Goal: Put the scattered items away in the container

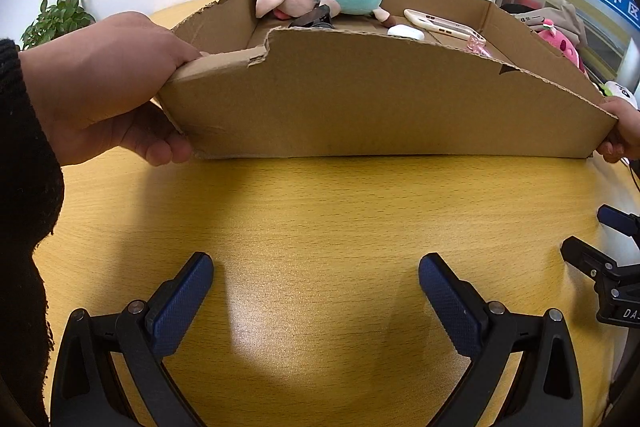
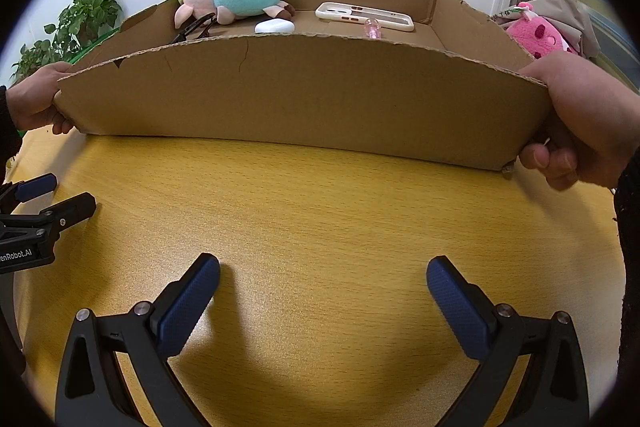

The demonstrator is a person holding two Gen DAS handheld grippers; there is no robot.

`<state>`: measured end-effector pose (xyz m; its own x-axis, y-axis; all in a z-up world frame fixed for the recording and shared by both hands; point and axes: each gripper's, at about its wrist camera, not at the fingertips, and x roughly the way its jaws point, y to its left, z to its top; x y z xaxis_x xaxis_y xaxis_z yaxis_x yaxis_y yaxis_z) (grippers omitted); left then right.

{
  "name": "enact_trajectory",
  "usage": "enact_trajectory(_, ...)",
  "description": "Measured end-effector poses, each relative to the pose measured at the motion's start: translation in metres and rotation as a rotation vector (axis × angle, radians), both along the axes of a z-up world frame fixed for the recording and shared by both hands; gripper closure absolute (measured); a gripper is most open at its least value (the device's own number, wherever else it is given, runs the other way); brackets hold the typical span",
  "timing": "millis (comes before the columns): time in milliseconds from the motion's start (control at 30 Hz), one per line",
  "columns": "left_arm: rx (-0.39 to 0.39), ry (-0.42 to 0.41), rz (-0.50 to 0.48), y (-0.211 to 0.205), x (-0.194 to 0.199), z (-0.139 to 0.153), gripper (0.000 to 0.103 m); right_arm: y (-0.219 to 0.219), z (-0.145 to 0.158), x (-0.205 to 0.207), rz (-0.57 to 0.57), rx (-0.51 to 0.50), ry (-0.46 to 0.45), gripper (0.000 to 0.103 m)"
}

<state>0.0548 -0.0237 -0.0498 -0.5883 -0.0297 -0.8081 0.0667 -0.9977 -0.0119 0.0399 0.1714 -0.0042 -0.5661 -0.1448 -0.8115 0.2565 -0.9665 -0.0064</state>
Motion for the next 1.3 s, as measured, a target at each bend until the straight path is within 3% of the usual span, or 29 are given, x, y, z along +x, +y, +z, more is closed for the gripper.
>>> enact_trajectory(1300, -0.001, 0.001, 0.0, 0.0004, 0.0041, 0.0037, 0.0, 0.0026, 0.004, 0.0055, 0.009, -0.001, 0.0, 0.0)
